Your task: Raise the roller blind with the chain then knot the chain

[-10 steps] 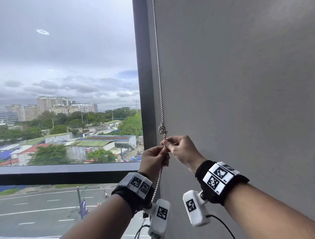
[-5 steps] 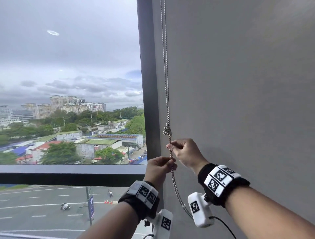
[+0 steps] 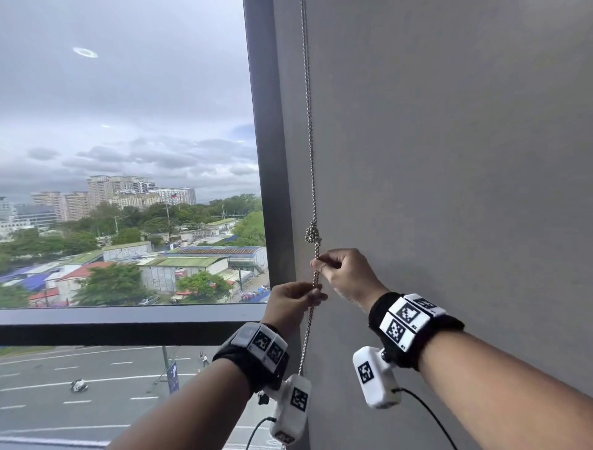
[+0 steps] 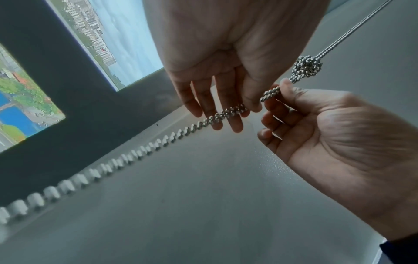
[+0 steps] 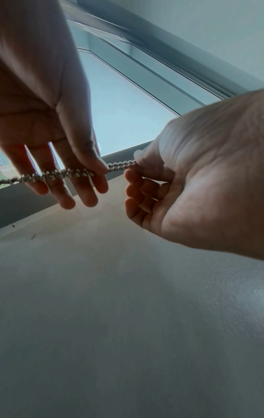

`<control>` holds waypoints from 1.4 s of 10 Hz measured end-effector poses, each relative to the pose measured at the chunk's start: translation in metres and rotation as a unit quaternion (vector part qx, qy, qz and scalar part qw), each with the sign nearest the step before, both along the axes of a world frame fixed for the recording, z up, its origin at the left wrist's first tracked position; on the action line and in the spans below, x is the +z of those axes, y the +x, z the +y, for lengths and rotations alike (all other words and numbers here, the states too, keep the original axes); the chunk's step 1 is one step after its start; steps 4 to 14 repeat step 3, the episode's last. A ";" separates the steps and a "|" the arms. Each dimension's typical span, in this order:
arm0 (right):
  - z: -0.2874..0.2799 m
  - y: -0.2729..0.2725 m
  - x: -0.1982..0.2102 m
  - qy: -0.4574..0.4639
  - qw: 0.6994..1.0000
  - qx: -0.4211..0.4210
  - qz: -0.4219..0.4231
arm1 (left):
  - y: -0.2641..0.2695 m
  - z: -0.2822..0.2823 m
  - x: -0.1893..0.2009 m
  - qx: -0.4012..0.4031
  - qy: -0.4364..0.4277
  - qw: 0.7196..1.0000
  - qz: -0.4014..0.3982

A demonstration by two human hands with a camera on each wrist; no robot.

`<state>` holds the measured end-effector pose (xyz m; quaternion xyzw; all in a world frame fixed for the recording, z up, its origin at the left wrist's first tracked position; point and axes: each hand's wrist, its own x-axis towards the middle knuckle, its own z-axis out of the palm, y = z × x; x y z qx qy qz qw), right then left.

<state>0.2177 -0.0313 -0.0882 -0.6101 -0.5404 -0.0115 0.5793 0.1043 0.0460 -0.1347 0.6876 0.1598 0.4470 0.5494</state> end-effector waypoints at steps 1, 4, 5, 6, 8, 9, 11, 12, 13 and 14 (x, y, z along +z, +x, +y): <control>-0.012 -0.004 0.007 -0.023 0.999 -0.009 -0.023 | -0.007 0.002 0.006 0.002 0.010 1.000 0.007; -0.044 -0.022 0.024 -0.124 0.984 -0.092 -0.087 | -0.042 -0.013 0.026 0.118 0.161 0.963 0.182; -0.044 -0.022 0.024 -0.124 0.984 -0.092 -0.087 | -0.042 -0.013 0.026 0.118 0.161 0.963 0.182; -0.044 -0.022 0.024 -0.124 0.984 -0.092 -0.087 | -0.042 -0.013 0.026 0.118 0.161 0.963 0.182; -0.044 -0.022 0.024 -0.124 0.984 -0.092 -0.087 | -0.042 -0.013 0.026 0.118 0.161 0.963 0.182; -0.044 -0.022 0.024 -0.124 0.984 -0.092 -0.087 | -0.042 -0.013 0.026 0.118 0.161 0.963 0.182; -0.044 -0.022 0.024 -0.124 0.984 -0.092 -0.087 | -0.042 -0.013 0.026 0.118 0.161 0.963 0.182; -0.044 -0.022 0.024 -0.124 0.984 -0.092 -0.087 | -0.042 -0.013 0.026 0.118 0.161 0.963 0.182; -0.044 -0.022 0.024 -0.124 0.984 -0.092 -0.087 | -0.042 -0.013 0.026 0.118 0.161 0.963 0.182; -0.044 -0.022 0.024 -0.124 0.984 -0.092 -0.087 | -0.042 -0.013 0.026 0.118 0.161 0.963 0.182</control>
